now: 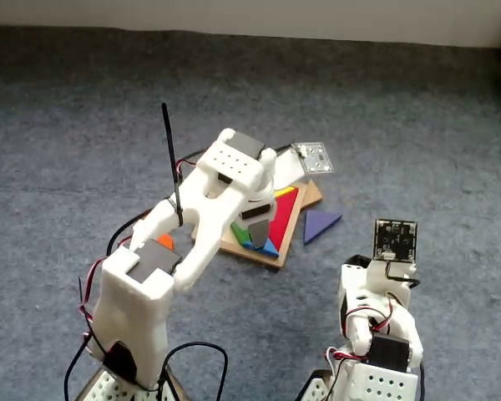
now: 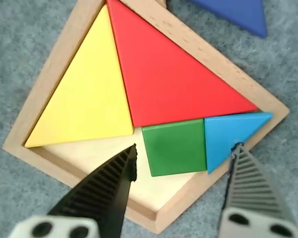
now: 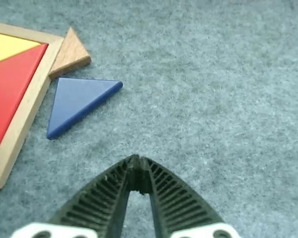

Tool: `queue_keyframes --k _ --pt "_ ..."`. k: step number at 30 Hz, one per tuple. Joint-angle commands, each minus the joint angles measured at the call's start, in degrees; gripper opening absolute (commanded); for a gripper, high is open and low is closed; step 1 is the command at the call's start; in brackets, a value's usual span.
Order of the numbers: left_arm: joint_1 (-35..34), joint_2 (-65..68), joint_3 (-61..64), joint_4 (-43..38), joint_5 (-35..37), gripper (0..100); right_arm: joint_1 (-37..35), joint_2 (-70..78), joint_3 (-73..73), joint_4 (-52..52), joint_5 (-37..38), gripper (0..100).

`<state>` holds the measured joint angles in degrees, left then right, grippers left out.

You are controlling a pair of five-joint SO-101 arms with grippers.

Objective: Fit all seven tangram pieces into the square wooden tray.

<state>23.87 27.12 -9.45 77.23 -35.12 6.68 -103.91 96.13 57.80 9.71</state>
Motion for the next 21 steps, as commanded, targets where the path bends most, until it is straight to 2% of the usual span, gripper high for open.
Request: queue_keyframes --k 1,7,13,21 --pt "-0.5 -0.6 -0.3 -0.9 1.6 30 0.7 -0.1 7.8 -1.3 -0.4 0.6" --pt "-0.5 -0.6 -0.1 -1.1 1.8 30 0.7 -0.1 7.8 -1.3 -0.4 0.6" --pt "-0.5 -0.6 2.9 -5.6 4.5 30 0.7 -0.1 7.8 -1.3 -0.4 0.6" --pt "-0.5 -1.2 2.8 -5.7 4.7 30 0.7 -0.1 7.8 -1.3 -0.4 0.6"
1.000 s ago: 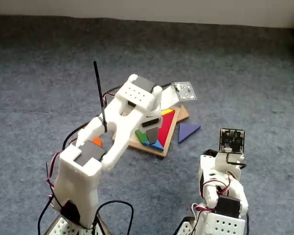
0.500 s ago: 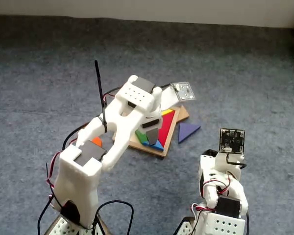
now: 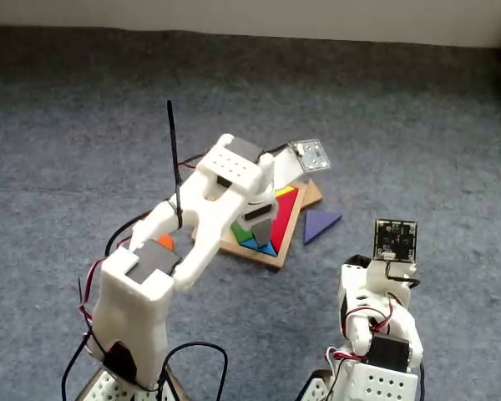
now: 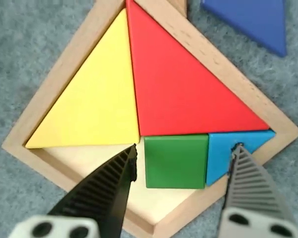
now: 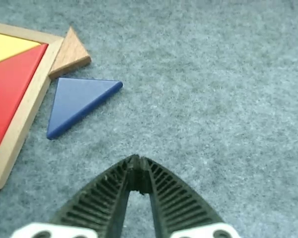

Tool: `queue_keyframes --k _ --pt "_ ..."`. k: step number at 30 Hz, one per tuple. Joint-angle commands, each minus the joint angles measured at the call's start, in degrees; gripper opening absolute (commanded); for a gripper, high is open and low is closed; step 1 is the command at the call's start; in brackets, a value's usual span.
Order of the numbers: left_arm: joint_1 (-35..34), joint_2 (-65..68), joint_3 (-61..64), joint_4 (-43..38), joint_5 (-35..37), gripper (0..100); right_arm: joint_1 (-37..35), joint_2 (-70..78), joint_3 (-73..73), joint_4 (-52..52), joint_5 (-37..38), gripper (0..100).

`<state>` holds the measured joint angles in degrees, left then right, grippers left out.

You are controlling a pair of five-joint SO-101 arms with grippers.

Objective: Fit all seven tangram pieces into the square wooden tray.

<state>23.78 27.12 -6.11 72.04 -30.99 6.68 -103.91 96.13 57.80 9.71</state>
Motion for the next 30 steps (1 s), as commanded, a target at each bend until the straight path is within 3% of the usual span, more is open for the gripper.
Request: queue_keyframes --k 1,12,19,30 --pt "-0.4 -1.3 -0.6 -0.5 0.6 30 0.7 -0.1 7.8 -1.3 -0.4 0.6" --pt "-5.1 -9.9 -1.1 1.8 2.7 26 0.7 -0.1 7.8 -1.2 -0.4 0.6" --pt "-8.8 -5.6 -1.0 1.5 2.8 25 0.7 -0.1 7.8 -0.9 -0.4 0.6" --pt "-4.4 -0.1 -0.9 1.9 7.3 25 0.7 0.0 7.8 -0.9 -0.4 0.6"
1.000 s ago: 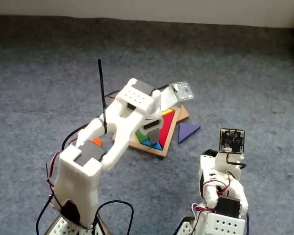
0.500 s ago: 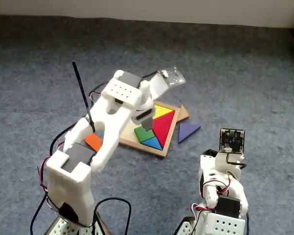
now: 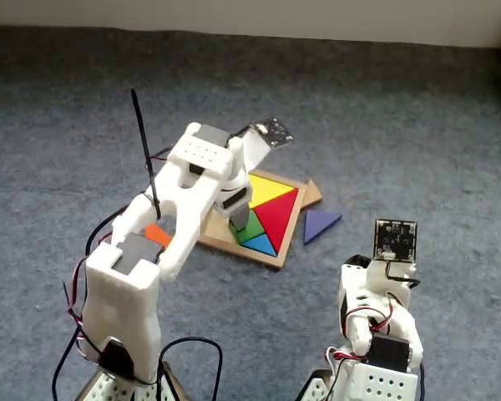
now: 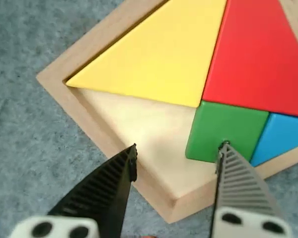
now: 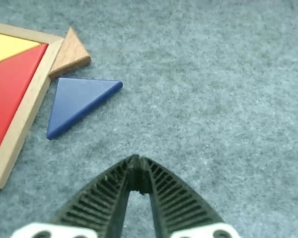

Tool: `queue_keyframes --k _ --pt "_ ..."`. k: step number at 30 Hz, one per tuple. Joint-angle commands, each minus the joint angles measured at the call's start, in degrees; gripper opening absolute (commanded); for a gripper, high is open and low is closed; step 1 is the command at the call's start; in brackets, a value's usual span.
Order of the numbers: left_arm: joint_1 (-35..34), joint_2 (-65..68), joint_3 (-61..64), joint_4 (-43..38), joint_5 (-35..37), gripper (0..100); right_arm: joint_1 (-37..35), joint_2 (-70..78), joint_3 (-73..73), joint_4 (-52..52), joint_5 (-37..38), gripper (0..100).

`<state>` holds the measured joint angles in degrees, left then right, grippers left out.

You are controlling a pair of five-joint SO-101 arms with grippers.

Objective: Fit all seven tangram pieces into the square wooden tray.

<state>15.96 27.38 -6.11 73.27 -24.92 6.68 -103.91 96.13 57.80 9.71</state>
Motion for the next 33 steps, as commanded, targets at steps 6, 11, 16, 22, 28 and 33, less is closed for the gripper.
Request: queue_keyframes --k 6,11,16,22,28,33 --pt "7.3 -1.0 -1.5 4.0 4.7 25 0.7 0.0 7.8 -0.9 -0.4 0.6" --pt "8.1 -7.4 -0.9 6.4 5.8 25 0.7 0.0 7.8 -0.9 -0.4 0.6" --pt "7.7 -17.9 -0.9 11.0 9.0 25 0.7 0.0 7.8 -0.9 -0.4 0.6" --pt "7.1 -31.3 4.7 14.9 11.3 23 0.7 0.1 7.8 -0.9 -0.4 0.6" --pt "2.9 -49.4 19.2 14.2 12.7 18 0.7 0.3 7.8 -0.9 -0.4 0.6" --pt "-5.3 -64.7 33.4 9.0 12.7 18 0.7 0.4 7.8 -0.8 -0.4 0.6"
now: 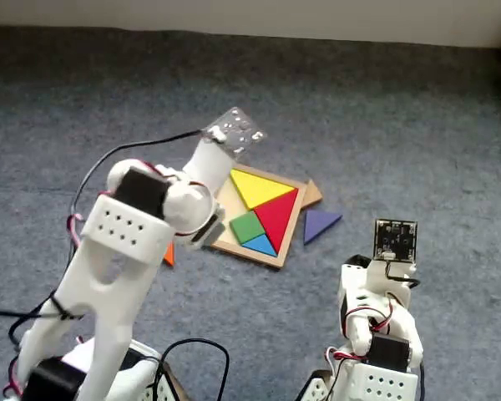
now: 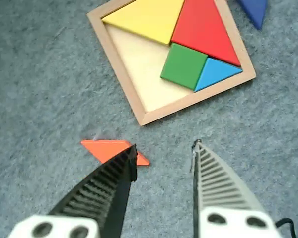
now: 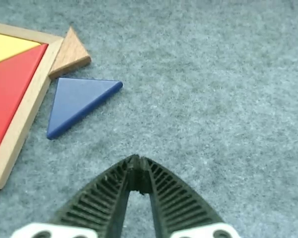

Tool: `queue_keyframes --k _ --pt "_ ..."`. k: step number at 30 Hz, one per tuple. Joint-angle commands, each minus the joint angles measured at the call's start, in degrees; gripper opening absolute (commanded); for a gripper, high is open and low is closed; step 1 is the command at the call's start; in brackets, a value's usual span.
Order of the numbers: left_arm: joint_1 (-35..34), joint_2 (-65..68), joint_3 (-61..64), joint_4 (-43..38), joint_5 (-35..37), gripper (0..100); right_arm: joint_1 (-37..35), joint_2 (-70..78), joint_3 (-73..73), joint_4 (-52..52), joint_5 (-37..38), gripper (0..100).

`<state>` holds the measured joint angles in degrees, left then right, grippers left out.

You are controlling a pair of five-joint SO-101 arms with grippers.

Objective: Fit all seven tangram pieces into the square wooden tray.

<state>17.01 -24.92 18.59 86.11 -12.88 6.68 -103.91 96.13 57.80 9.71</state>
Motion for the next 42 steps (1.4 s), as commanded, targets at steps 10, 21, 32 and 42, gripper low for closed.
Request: queue_keyframes --k 10,21,32,42 --pt "-19.6 -33.8 29.5 -5.6 6.5 19 0.7 0.0 7.8 -0.8 -0.7 0.6" --pt "-29.3 -41.2 42.2 -11.7 6.3 19 0.7 0.6 -6.6 10.0 -0.4 7.7" --pt "-30.2 -41.6 55.3 -22.8 6.4 19 0.3 22.0 -26.8 10.2 2.0 8.0" --pt "-30.2 -41.6 58.1 -25.3 6.7 19 -1.8 49.7 -48.5 9.7 -8.1 17.0"
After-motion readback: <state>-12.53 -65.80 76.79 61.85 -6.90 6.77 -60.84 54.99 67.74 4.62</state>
